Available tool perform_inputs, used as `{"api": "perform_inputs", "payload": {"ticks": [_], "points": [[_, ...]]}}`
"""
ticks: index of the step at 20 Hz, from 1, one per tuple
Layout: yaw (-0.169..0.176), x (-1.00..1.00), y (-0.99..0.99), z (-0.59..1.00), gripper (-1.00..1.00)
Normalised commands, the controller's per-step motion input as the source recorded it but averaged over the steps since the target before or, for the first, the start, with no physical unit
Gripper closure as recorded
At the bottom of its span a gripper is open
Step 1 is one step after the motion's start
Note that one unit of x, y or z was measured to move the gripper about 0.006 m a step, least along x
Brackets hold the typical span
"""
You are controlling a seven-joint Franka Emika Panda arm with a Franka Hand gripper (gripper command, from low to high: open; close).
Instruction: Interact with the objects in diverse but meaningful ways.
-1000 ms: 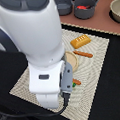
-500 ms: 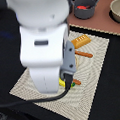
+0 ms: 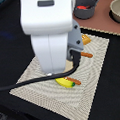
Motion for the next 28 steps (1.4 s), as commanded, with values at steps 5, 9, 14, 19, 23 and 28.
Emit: {"api": "perform_inputs", "payload": {"ticks": [5,9,14,19,23,28], "points": [[0.072,0.11,0.84,-0.14,-1.00],[0.095,0.12,0.77,-0.21,-1.00],[0.074,0.01,0.75,-0.35,-1.00],[0.008,-0.14,0.77,-0.48,-1.00],[-0.142,-0.35,0.50,-0.48,-1.00],[-0.198,-0.40,0.30,-0.22,-1.00]]}}
